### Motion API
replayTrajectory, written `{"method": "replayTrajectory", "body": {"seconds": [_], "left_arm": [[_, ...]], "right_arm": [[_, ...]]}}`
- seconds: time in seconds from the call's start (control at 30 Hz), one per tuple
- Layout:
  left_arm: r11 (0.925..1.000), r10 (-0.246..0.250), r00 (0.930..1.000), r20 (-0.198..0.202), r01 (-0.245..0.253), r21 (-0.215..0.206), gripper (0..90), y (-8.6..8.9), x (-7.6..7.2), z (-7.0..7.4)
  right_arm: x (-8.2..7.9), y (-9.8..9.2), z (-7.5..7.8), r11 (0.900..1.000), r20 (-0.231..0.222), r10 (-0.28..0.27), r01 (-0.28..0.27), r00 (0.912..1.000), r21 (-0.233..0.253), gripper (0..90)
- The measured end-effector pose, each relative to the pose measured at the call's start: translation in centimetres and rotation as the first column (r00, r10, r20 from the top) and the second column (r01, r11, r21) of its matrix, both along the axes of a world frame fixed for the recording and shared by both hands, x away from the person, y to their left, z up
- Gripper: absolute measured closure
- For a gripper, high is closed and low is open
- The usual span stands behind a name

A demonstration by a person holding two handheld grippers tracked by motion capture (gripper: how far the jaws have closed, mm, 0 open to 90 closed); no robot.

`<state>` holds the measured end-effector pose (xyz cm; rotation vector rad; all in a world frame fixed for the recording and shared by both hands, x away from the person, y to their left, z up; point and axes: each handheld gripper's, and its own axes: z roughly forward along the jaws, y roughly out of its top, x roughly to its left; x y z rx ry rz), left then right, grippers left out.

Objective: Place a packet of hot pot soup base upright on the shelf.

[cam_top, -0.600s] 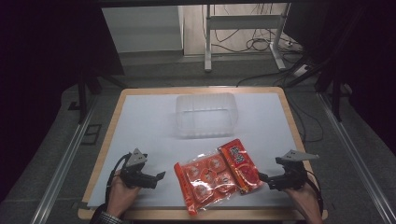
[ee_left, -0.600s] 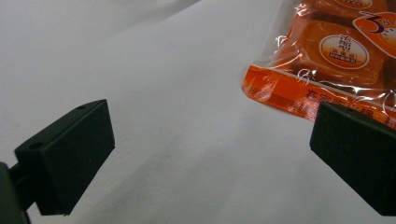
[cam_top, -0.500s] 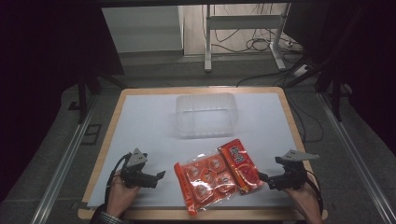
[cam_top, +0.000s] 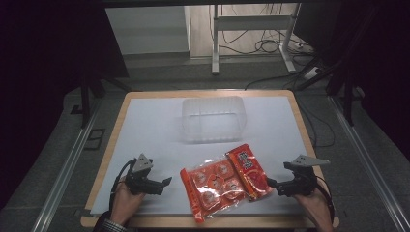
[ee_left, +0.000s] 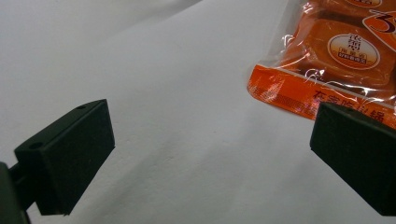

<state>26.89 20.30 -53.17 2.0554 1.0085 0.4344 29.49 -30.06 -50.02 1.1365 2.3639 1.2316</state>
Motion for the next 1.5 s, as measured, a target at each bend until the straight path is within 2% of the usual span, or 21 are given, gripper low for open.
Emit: {"method": "replayTrajectory", "body": {"seconds": [0.27, 0.53, 1.03, 1.5], "left_arm": [[0.9993, -0.004, 0.9999, 0.010, 0.004, 0.036, 0.0, -0.2, -0.1, -0.1], [0.9981, -0.007, 0.9999, 0.011, 0.007, 0.062, 0.0, -0.4, -0.1, -0.1], [0.9968, -0.014, 0.9999, 0.003, 0.014, 0.079, 0.0, -0.6, 0.0, -0.3], [0.9956, -0.016, 0.9999, 0.002, 0.015, 0.093, 0.0, -0.7, 0.0, -0.3]], "right_arm": [[0.2, -0.1, -0.1, 1.000, -0.011, 0.017, -0.017, 0.9998, 0.012, 0.0], [0.4, 0.4, -0.4, 0.998, -0.024, 0.061, -0.061, 0.9978, 0.002, 0.4], [0.6, 1.8, -1.0, 0.993, -0.063, 0.116, -0.118, 0.9913, -0.030, 0.7], [0.9, 3.0, -1.9, 0.986, -0.127, 0.152, -0.160, 0.9802, -0.055, 0.7]]}}
